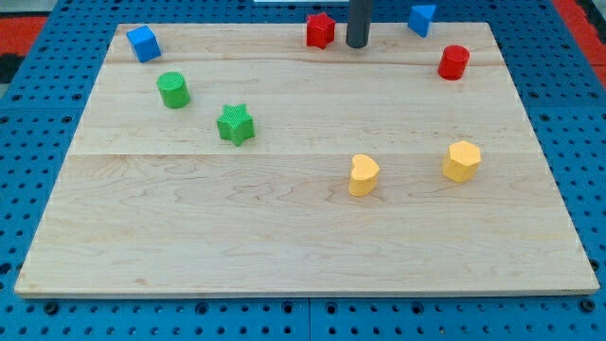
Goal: Slide the green circle to the center left
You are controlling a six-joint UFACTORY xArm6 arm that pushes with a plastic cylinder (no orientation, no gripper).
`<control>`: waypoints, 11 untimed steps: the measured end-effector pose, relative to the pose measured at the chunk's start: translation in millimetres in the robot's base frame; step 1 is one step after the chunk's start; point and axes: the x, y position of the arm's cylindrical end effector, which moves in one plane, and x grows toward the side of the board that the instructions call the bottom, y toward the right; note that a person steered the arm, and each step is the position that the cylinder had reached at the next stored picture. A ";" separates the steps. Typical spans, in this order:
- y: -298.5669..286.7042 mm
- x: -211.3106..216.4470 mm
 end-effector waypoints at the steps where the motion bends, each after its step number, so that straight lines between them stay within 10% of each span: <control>1: -0.9 19.8; 5: -18.4 34.1; 11: -231.5 71.7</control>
